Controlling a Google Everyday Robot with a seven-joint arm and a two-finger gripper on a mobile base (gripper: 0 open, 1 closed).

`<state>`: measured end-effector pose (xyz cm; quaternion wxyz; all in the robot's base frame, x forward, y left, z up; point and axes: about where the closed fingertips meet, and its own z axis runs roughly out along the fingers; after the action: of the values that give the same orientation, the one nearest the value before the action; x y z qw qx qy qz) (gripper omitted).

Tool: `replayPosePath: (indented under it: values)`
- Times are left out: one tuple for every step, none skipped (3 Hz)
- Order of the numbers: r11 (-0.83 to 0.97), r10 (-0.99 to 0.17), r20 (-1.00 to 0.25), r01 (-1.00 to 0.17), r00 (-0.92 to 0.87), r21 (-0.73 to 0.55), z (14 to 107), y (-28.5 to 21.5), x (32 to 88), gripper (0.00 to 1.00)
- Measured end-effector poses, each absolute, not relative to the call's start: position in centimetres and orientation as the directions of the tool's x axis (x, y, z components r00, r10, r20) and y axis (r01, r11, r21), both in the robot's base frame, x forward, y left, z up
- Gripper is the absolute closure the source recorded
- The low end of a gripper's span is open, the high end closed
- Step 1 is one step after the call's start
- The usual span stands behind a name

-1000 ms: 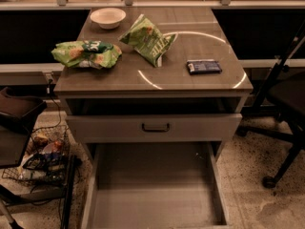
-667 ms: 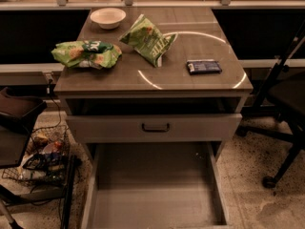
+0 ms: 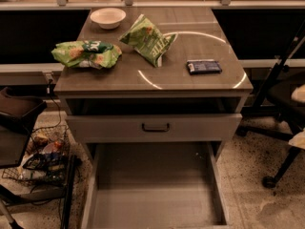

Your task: Close middle drawer

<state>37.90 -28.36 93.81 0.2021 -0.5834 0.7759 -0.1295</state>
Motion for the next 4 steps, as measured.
replayPosePath:
  values:
    - [0.266,-0.964,-0.104,-0.906,-0.245,-0.33,86.6,-30.4,37.2,0.62]
    - [0.209,-0.977,-0.023,-0.945,-0.21,-0.251,80.9,-31.2,36.1,0.85]
    - [0.174,-0.979,0.075,-0.968,-0.19,-0.18,75.7,-32.1,33.3,1.0]
    - [0.196,-0.969,0.136,-0.978,-0.205,-0.078,70.5,-32.9,28.5,1.0]
